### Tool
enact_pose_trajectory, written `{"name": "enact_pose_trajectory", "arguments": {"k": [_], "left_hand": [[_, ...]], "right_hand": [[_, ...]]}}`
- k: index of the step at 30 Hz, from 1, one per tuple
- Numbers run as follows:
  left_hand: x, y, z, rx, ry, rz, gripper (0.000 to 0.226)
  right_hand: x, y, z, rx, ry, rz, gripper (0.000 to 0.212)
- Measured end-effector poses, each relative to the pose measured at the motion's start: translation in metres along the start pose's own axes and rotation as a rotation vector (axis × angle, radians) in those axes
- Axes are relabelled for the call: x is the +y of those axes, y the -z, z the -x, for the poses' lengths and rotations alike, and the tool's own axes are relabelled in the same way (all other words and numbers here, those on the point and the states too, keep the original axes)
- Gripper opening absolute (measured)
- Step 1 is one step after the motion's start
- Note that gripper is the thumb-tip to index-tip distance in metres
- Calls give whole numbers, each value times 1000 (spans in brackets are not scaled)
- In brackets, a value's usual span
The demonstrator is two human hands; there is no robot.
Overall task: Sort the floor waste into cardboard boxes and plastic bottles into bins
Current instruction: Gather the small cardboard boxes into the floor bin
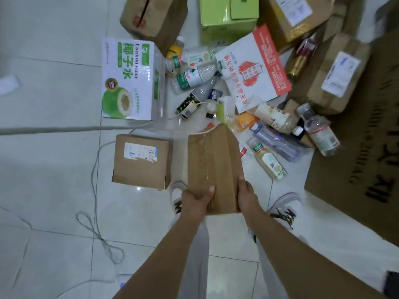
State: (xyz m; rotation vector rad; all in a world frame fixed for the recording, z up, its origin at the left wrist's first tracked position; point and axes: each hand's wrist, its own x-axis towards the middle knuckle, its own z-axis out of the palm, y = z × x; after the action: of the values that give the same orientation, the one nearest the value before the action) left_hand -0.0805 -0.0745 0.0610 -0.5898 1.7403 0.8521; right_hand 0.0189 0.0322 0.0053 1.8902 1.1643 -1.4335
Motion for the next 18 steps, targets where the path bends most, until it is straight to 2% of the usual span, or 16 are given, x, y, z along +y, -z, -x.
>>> {"name": "enact_pose_trajectory", "arguments": {"k": [3, 4, 5, 7, 8, 9, 12, 18], "left_hand": [[0, -21, 48, -53, -55, -16, 40], [3, -28, 63, -79, -85, -11, 39], [7, -35, 77, -108, -113, -8, 46], [17, -52, 99, -142, -173, -27, 62], [24, -61, 109, -145, -187, -49, 63], [33, -70, 118, -144, -189, -75, 62], [71, -93, 147, -136, -283, -167, 67], [170, -116, 209, -203, -553, -203, 58]], "right_hand": [[20, 38, 39, 43, 36, -81, 117], [22, 53, 52, 56, 63, -112, 113], [18, 68, 68, 65, 100, -146, 101], [10, 100, 95, 103, 180, -209, 61], [5, 115, 105, 124, 212, -248, 49], [3, 129, 111, 140, 238, -284, 47], [-13, 165, 129, 203, 337, -383, 71], [-68, 229, 178, 275, 525, -497, 79]]}}
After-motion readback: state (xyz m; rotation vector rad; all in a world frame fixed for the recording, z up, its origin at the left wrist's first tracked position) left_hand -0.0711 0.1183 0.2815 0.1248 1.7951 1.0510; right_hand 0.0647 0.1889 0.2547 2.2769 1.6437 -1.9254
